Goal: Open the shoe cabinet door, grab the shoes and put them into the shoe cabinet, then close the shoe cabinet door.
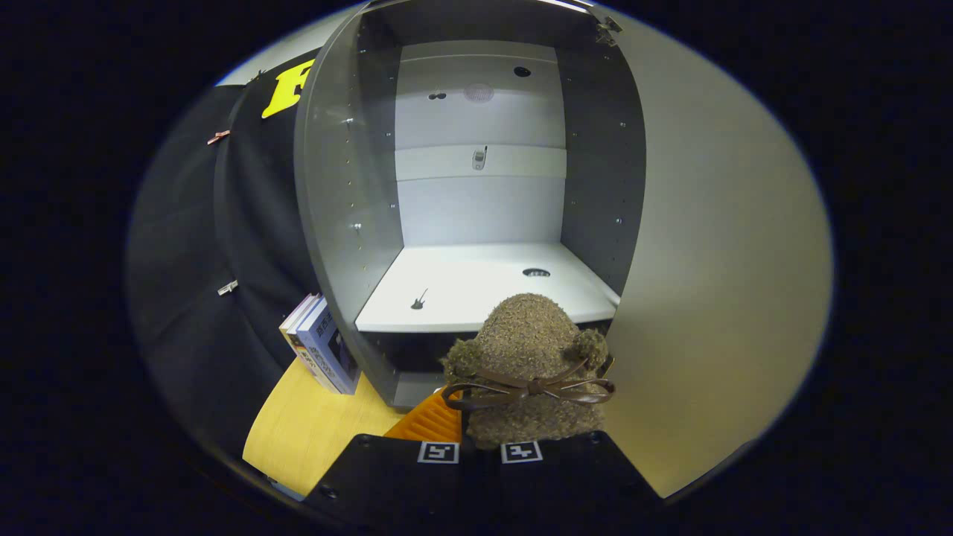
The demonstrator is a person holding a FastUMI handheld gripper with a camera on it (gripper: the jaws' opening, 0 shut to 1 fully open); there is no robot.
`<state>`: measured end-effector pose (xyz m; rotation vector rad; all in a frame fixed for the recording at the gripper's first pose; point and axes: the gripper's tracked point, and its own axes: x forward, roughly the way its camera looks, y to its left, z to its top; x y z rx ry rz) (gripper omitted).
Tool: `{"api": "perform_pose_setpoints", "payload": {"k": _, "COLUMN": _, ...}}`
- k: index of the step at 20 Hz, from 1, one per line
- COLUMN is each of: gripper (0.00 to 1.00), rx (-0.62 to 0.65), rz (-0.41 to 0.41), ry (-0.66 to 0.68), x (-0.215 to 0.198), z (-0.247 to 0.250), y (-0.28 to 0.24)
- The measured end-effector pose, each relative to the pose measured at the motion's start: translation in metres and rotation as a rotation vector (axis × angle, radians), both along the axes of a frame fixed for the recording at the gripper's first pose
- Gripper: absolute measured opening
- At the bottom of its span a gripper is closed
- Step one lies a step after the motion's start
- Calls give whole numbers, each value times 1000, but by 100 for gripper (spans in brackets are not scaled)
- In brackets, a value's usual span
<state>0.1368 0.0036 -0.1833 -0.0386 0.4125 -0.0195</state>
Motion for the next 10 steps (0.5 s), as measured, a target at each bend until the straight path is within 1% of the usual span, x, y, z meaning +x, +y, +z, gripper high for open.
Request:
{"api": "perform_pose_setpoints", "payload": {"k": 4, "gripper": 6, "rx": 6, "rz": -1, "ry": -10, "x": 42, "z": 20, "y": 0}}
{"api": "perform_pose_setpoints", "payload": {"k": 10, "gripper": 6, "rx": -14, "rz": 32, "ry": 7, "x": 113, "z": 36, "y": 10}}
